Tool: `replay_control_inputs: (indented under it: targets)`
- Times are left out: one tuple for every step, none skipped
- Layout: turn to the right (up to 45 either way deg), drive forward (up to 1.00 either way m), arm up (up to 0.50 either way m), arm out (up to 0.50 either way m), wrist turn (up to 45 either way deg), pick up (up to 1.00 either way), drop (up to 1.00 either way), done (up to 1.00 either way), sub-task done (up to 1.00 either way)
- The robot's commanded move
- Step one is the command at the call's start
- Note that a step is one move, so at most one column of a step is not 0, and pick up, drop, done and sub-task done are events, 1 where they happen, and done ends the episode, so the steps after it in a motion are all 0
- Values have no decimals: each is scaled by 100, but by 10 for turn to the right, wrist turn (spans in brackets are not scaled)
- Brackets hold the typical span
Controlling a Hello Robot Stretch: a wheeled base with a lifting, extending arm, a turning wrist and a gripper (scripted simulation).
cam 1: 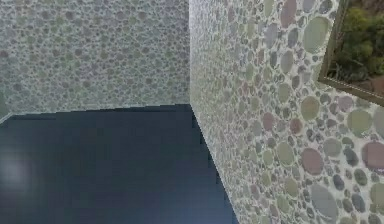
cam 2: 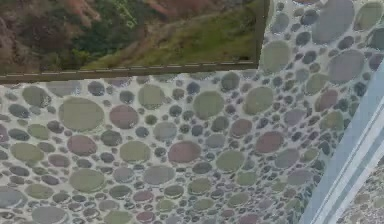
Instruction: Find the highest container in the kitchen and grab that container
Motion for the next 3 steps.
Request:
replay_control_inputs:
  targets:
    - [-300,0,0,0,0,0,0,0,0]
    - [0,65,0,0,0,0,0,0,0]
    - [-330,0,0,0,0,0,0,0,0]
